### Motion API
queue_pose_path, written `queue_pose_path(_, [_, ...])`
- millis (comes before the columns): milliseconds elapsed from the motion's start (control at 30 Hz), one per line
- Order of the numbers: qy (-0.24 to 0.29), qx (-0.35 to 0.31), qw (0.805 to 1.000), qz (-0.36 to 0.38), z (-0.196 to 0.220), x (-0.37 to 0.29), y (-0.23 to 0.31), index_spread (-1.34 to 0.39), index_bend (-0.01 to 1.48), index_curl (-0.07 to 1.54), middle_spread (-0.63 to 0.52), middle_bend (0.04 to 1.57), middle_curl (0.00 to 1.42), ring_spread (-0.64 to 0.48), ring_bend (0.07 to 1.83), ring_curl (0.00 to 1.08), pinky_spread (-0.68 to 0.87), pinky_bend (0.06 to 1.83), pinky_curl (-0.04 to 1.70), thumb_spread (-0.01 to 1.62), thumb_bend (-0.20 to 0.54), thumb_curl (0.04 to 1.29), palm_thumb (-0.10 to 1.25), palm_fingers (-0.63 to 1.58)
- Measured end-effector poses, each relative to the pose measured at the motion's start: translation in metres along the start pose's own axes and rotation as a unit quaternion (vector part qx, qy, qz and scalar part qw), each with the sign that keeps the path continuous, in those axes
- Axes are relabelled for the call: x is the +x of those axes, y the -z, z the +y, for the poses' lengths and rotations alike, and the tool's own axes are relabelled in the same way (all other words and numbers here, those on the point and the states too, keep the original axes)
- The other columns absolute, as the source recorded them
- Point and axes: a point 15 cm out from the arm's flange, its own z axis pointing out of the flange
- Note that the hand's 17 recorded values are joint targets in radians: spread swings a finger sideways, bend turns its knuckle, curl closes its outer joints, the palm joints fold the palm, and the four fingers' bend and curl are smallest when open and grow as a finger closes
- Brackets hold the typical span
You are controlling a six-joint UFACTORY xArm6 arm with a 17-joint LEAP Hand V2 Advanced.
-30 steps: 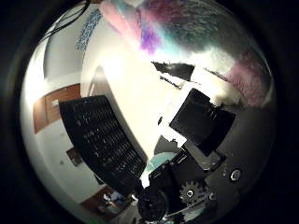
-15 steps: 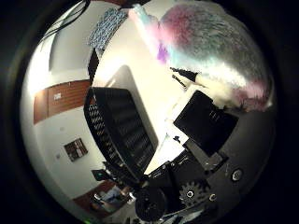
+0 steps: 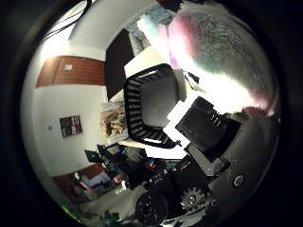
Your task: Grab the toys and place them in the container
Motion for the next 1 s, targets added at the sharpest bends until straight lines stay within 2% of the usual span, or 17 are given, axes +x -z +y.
queue_pose_path(167, [0.062, 0.017, 0.998, -0.010, 0.019, -0.080, 0.009, -0.27, 1.13, 0.95, -0.19, 1.30, 0.97, -0.26, 1.36, 0.89, -0.19, 1.22, 1.18, 0.83, -0.014, 0.80, 1.06, 0.98])
queue_pose_path(400, [0.150, 0.053, 0.987, -0.020, 0.025, -0.171, -0.002, -0.27, 1.11, 0.96, -0.19, 1.29, 0.97, -0.26, 1.35, 0.90, -0.20, 1.18, 1.24, 0.80, -0.016, 0.83, 1.06, 0.99])
queue_pose_path(600, [0.189, 0.126, 0.974, -0.006, 0.002, -0.205, 0.001, -0.27, 1.10, 0.97, -0.19, 1.28, 0.98, -0.26, 1.33, 0.91, -0.20, 1.14, 1.27, 0.79, -0.015, 0.84, 1.07, 1.01])
queue_pose_path(667, [0.208, 0.128, 0.970, 0.005, 0.002, -0.219, -0.009, -0.27, 1.10, 0.97, -0.19, 1.28, 0.98, -0.26, 1.33, 0.91, -0.20, 1.13, 1.28, 0.78, -0.016, 0.85, 1.07, 1.01])
queue_pose_path(833, [0.211, 0.132, 0.969, 0.008, -0.014, -0.224, -0.025, -0.28, 1.09, 0.98, -0.19, 1.27, 0.99, -0.27, 1.31, 0.92, -0.19, 1.13, 1.30, 0.82, -0.028, 0.84, 0.98, 1.03])
queue_pose_path(900, [0.198, 0.144, 0.969, 0.007, -0.034, -0.217, -0.031, -0.28, 1.09, 0.99, -0.19, 1.26, 0.99, -0.27, 1.30, 0.92, -0.19, 1.13, 1.31, 0.89, -0.023, 0.82, 0.92, 1.03])
queue_pose_path(1000, [0.183, 0.130, 0.974, 0.015, -0.047, -0.202, -0.055, -0.28, 1.05, 0.98, -0.20, 1.24, 1.00, -0.27, 1.29, 0.92, -0.20, 1.12, 1.28, 1.03, -0.013, 0.76, 0.89, 1.02])
